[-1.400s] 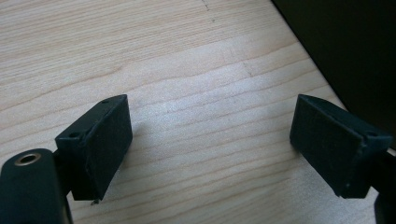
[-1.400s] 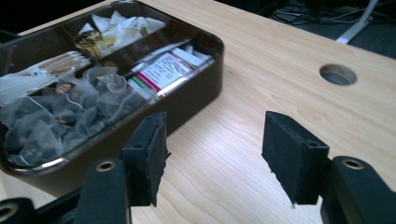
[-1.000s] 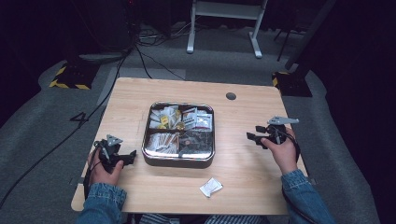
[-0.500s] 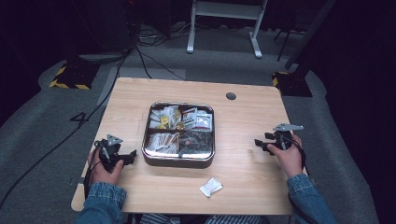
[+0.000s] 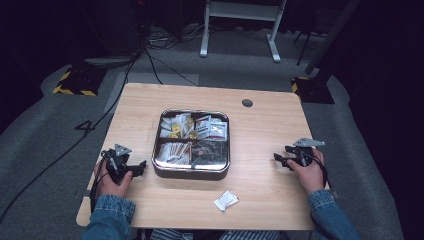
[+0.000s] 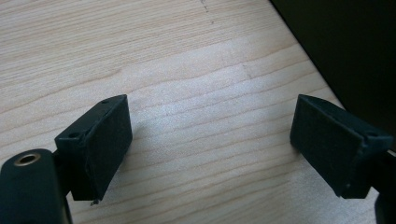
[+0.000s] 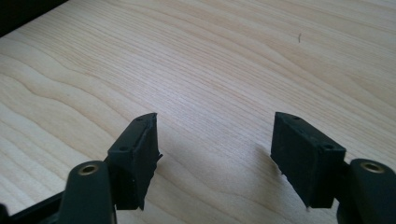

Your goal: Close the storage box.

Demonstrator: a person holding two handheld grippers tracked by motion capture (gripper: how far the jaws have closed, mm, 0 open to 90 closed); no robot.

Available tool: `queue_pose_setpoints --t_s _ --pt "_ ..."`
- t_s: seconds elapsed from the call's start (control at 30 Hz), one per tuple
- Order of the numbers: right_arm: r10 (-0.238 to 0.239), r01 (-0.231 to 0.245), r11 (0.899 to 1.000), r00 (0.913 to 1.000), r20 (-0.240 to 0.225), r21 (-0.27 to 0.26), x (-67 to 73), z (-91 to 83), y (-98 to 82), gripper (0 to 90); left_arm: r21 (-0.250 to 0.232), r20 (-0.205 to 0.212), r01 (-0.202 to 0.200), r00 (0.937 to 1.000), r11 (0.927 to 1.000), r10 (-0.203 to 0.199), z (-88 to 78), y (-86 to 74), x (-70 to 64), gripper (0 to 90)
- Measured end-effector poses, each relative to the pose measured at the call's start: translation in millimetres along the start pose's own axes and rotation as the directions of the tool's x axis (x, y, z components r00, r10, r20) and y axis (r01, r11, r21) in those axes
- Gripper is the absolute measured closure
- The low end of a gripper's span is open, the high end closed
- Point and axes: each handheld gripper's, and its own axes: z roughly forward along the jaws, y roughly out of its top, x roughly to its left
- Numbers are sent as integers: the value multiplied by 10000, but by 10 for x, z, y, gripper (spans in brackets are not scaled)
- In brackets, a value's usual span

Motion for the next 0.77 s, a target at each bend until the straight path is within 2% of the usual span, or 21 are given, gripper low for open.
queue_pose_setpoints --t_s 0.1,0.23,0.4,0.77 --pt "25 -25 10000 10000 87 -70 -20 5 -21 329 1 0 0 10000 10000 0 0 0 0 132" --pt "66 -68 9999 9999 140 99 -40 5 -35 310 1 -5 4 10000 10000 -4 1 1 0 132" --pt "-54 44 9990 9997 222 436 -41 37 -24 130 -3 -14 -2 10000 10000 2 1 1 0 132" --pt "-60 46 9986 9996 265 528 -46 57 -12 99 -4 -79 63 9999 10000 -63 -2 -2 -6 134"
